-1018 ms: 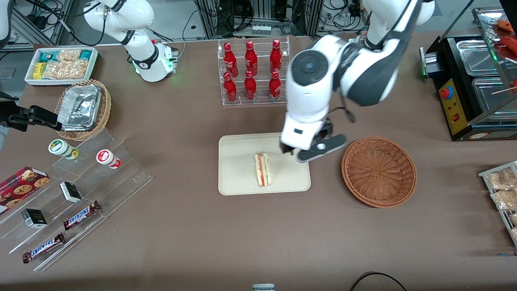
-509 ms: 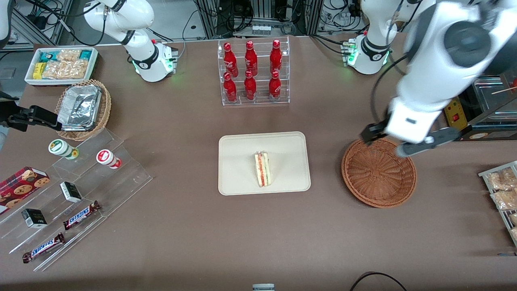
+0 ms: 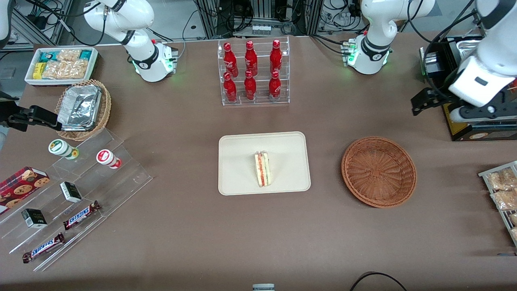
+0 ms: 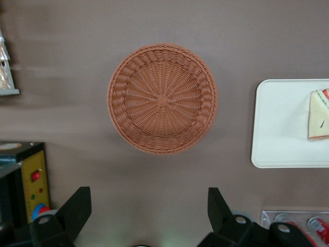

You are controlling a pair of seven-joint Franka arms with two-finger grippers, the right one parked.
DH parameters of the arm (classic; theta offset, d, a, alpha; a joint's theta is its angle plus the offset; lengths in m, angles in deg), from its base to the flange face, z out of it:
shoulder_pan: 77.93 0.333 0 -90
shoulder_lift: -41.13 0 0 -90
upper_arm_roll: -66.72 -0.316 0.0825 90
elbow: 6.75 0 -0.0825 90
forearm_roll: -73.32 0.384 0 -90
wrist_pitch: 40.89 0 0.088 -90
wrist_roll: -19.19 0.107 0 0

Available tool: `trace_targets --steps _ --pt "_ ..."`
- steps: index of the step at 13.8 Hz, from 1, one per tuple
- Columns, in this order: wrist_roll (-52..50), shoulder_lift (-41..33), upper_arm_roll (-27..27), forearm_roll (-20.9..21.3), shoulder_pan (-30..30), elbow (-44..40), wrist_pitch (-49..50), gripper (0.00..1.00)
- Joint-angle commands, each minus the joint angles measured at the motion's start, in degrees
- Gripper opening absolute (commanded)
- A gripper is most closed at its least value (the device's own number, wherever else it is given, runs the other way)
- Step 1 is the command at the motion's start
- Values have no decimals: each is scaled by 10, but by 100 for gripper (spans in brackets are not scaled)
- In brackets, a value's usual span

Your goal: Place sandwich from basket to tray

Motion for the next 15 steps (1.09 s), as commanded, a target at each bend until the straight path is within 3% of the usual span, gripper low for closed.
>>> trace_targets --steps 1,8,15 --pt "67 3 -18 -8 9 -2 -2 100" --pt "68 84 -32 10 1 -92 6 100" --pt "64 80 -33 13 2 -95 13 100"
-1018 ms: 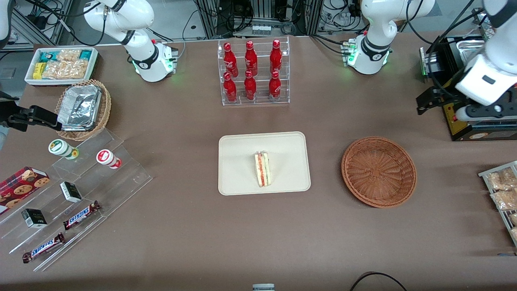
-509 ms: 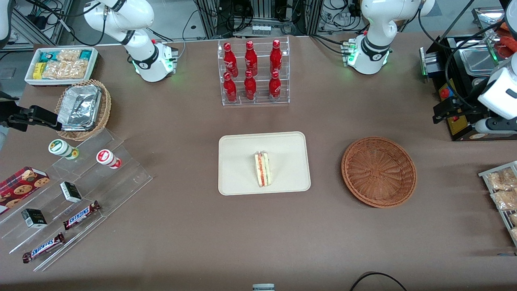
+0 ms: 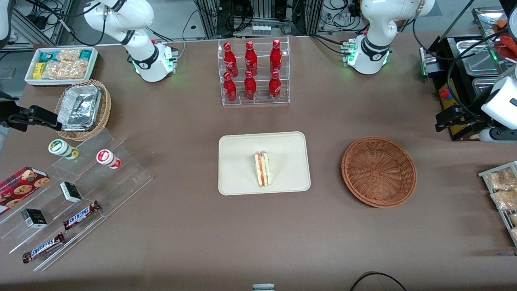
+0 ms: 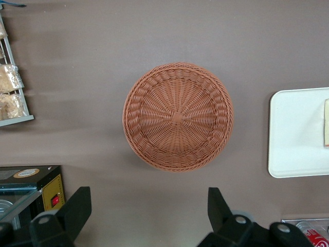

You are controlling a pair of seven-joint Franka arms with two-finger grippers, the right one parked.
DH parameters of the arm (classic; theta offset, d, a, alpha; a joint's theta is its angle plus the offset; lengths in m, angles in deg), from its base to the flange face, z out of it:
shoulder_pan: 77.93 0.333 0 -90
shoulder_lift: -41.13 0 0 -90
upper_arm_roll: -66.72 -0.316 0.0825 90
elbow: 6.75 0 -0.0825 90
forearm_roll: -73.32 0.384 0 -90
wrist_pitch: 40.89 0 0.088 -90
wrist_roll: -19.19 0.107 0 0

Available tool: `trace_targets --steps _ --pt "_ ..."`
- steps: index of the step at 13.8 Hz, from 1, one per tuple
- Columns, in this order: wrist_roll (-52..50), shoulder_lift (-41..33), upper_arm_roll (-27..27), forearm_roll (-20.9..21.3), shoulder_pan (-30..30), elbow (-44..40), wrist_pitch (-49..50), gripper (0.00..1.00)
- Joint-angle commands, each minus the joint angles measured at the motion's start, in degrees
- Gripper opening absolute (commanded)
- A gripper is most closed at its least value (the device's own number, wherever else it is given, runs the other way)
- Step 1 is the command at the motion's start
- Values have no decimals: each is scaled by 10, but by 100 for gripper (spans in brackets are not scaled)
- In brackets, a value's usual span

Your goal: Place sandwich from basket to tray

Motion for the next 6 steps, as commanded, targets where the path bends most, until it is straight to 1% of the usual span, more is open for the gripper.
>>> trace_targets --steps 1,3,6 --pt "4 -4 -2 9 -2 -11 16 100" --pt "-10 -25 -2 13 -2 4 29 100" --pt "-6 -52 -1 9 -2 35 22 100"
